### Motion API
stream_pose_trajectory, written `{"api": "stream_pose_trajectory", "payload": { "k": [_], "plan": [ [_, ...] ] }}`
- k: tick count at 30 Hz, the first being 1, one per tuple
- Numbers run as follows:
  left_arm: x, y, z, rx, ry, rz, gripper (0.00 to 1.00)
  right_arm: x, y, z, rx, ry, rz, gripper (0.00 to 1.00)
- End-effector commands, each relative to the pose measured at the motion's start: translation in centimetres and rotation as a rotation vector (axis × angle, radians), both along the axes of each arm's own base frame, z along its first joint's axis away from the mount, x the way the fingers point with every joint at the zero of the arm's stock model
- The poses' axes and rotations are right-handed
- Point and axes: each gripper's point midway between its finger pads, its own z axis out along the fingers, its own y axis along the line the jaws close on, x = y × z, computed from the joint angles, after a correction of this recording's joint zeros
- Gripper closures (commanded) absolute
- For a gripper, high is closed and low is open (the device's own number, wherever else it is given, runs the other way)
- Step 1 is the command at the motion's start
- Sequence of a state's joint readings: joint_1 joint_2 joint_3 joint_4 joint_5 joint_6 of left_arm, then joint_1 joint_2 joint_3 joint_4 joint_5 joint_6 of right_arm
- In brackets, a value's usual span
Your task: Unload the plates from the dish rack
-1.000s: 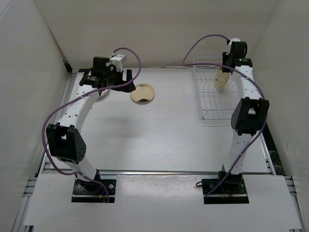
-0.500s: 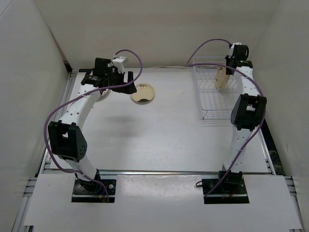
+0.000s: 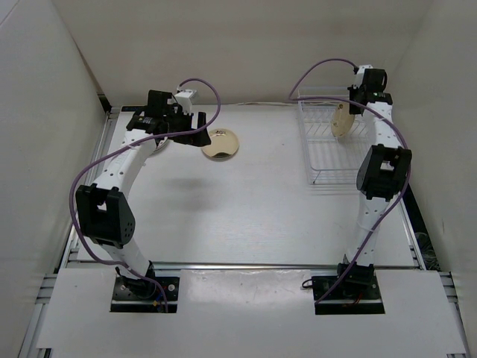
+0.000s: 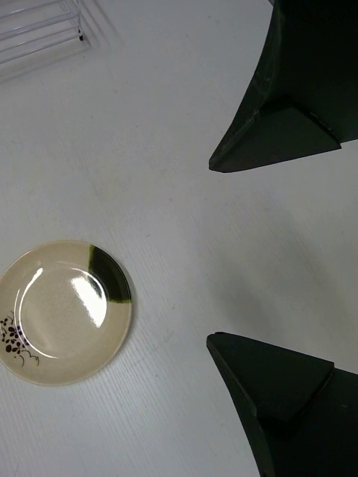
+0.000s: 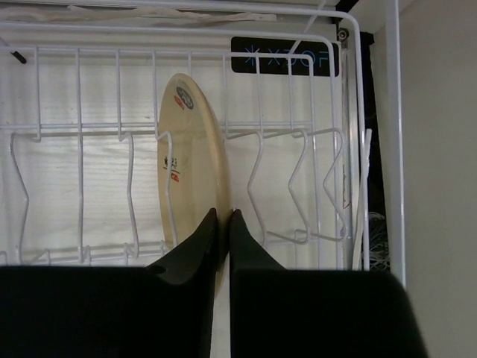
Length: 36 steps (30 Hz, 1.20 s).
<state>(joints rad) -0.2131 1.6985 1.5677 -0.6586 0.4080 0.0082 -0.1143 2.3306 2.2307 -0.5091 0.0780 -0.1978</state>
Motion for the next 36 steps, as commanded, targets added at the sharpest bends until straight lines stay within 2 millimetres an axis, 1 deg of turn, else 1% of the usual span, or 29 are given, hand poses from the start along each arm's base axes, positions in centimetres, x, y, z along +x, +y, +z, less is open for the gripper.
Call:
{"api": "stream_pose_trajectory", "payload": {
  "k": [1, 2, 5, 7, 8, 11, 12, 13, 14, 16, 17, 18, 19, 20, 21, 22, 23, 24, 25, 26, 28, 29, 30, 31, 32, 33, 34, 35, 36],
  "plan": [
    [0.1, -0.1, 0.8, 0.002, -0.028, -0.018, 0.00, 0.6, 1.3, 0.8, 0.063, -0.019, 0.091, 0.97],
    [0.1, -0.1, 0.8, 0.002, -0.028, -0.018, 0.00, 0.6, 1.3, 0.8, 0.063, -0.019, 0.091, 1.00],
    [0.1, -0.1, 0.8, 0.002, -0.028, -0.018, 0.00, 0.6, 1.7, 1.0, 0.078, -0.021, 0.111, 1.00],
    [0.1, -0.1, 0.8, 0.002, -0.028, -0.018, 0.00, 0.5, 1.8, 2.2, 0.082, -0.041, 0.106, 1.00],
    [0.1, -0.1, 0.8, 0.002, -0.028, -0.018, 0.00, 0.5, 1.8, 2.2, 0.082, -0.041, 0.106, 1.00],
    [0.2, -0.1, 0.4, 0.004, -0.019, -0.018, 0.00, 0.3, 2.1, 5.1, 0.096, -0.092, 0.103, 1.00],
    [0.2, -0.1, 0.4, 0.004, -0.019, -0.018, 0.00, 0.2, 2.5, 6.0, 0.086, -0.106, 0.103, 1.00],
    [0.2, -0.1, 0.4, 0.004, -0.019, -0.018, 0.00, 0.1, 2.3, 6.5, 0.087, -0.115, 0.081, 1.00],
    [0.2, -0.1, 0.4, 0.004, -0.019, -0.018, 0.00, -0.1, 2.1, 8.1, 0.081, -0.143, 0.065, 1.00],
    [0.1, -0.3, 0.5, -0.007, -0.013, -0.019, 0.00, -0.2, 1.6, 9.5, 0.077, -0.172, 0.027, 1.00],
    [0.1, -0.3, 0.5, -0.007, -0.013, -0.019, 0.00, -0.6, 1.3, 10.8, 0.082, -0.196, -0.006, 1.00],
    [0.0, -0.2, 0.8, -0.009, -0.022, -0.019, 0.00, -0.8, 1.7, 11.1, 0.085, -0.198, -0.014, 1.00],
    [0.0, -0.2, 0.8, -0.009, -0.022, -0.019, 0.00, -1.0, 1.5, 11.7, 0.075, -0.209, -0.027, 1.00],
    [0.0, -0.2, 0.8, -0.009, -0.022, -0.019, 0.00, -1.3, 1.8, 13.0, 0.073, -0.231, -0.040, 1.00],
    [-0.1, -0.2, 1.3, -0.011, -0.032, -0.019, 0.00, -1.3, 2.1, 13.4, 0.059, -0.243, -0.051, 1.00],
    [-0.2, -0.2, 1.7, -0.013, -0.042, -0.019, 0.00, -1.6, 1.3, 13.9, 0.041, -0.253, -0.096, 1.00],
    [-0.4, -0.2, 1.3, -0.011, -0.031, -0.019, 0.00, -1.8, 1.7, 15.3, 0.033, -0.284, -0.099, 1.00],
    [-0.5, -0.1, 1.7, -0.013, -0.041, -0.019, 0.00, -2.0, 2.0, 15.9, 0.026, -0.293, -0.103, 1.00],
    [-0.6, -0.1, 2.2, -0.015, -0.052, -0.019, 0.00, -2.4, 1.7, 16.4, 0.016, -0.299, -0.120, 1.00],
    [-0.7, -0.1, 1.8, -0.014, -0.043, -0.019, 0.00, -2.5, 2.0, 16.7, 0.009, -0.307, -0.125, 1.00],
    [-1.0, 0.0, 2.8, -0.018, -0.066, -0.019, 0.00, -3.3, 1.7, 17.8, -0.014, -0.324, -0.159, 1.00],
    [-1.1, 0.0, 2.4, -0.016, -0.057, -0.019, 0.00, -3.5, 2.1, 17.7, -0.018, -0.319, -0.158, 1.00],
    [-1.3, 0.0, 2.9, -0.019, -0.069, -0.019, 0.00, -3.8, 2.1, 18.0, -0.025, -0.320, -0.153, 1.00],
    [-1.4, 0.1, 3.4, -0.021, -0.079, -0.019, 0.00, -4.4, 2.3, 18.5, -0.018, -0.324, -0.140, 1.00],
    [-1.5, 0.1, 3.0, -0.019, -0.070, -0.019, 0.00, -4.7, 3.5, 18.5, 0.006, -0.318, -0.108, 1.00],
    [-1.8, -0.1, 3.6, -0.031, -0.080, -0.031, 0.00, -5.4, 4.4, 19.4, 0.043, -0.327, -0.078, 1.00],
    [-2.1, -0.2, 3.3, -0.037, -0.070, -0.040, 0.00, -5.8, 5.5, 18.7, 0.088, -0.301, -0.034, 1.00],
    [-2.5, -0.6, 3.9, -0.058, -0.078, -0.062, 0.00, -6.5, 7.0, 18.0, 0.141, -0.265, 0.024, 1.00],
    [-2.8, -0.9, 3.6, -0.073, -0.061, -0.070, 0.00, -7.4, 10.3, 17.7, 0.265, -0.234, 0.159, 1.00]
  ]
}}
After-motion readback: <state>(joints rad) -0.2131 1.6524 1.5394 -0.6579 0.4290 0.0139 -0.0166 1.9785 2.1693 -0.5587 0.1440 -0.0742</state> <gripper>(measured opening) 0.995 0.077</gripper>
